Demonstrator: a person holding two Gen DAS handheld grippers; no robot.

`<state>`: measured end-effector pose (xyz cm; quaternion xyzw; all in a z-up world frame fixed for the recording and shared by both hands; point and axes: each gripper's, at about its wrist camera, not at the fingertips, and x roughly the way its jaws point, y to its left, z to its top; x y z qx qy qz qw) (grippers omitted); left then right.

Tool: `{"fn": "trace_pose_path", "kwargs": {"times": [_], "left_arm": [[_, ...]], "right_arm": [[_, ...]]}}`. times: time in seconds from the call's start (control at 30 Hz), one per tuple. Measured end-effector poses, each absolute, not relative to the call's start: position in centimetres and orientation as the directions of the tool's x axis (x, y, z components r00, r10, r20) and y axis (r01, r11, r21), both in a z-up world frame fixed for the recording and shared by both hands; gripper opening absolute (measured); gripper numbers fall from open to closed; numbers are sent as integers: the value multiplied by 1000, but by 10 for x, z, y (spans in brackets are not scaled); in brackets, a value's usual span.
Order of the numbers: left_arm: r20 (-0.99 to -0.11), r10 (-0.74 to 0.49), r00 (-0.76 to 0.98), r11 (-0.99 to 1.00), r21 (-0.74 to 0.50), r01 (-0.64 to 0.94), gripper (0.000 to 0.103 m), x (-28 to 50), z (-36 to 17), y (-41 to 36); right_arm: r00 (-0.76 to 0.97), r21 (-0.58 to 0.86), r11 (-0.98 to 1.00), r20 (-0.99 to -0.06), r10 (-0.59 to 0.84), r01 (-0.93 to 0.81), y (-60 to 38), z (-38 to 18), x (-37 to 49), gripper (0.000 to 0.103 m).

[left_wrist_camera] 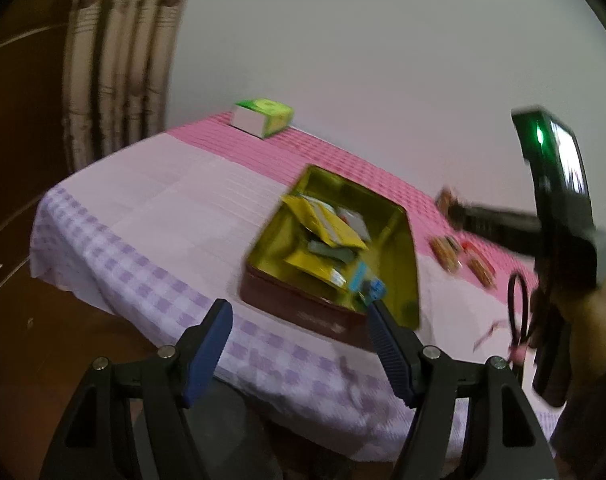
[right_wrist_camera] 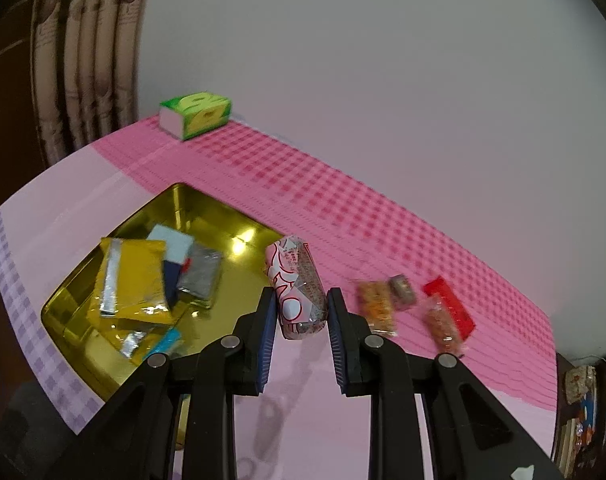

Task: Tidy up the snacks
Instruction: 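Carry the pastry packet with the right tool over the toffee tin, then lower the pastry packet into the tin and open the right tool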

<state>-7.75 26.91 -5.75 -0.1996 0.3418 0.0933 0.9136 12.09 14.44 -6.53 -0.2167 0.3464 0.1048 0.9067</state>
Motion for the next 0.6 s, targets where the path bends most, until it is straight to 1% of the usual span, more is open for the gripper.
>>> {"fn": "trace_pose_path", "kwargs": {"times": [0.13, 0.6], "left_arm": [[-668, 60, 741, 877, -319, -358, 71, -77, -60, 283], [-686, 49, 726, 872, -325, -366, 71, -73, -65, 287]], "right_arm": [[721, -323, 870, -691, 51, -372, 163, -83, 120, 22], [681, -331, 847, -731, 49, -417, 189, -117, 119, 22]]}}
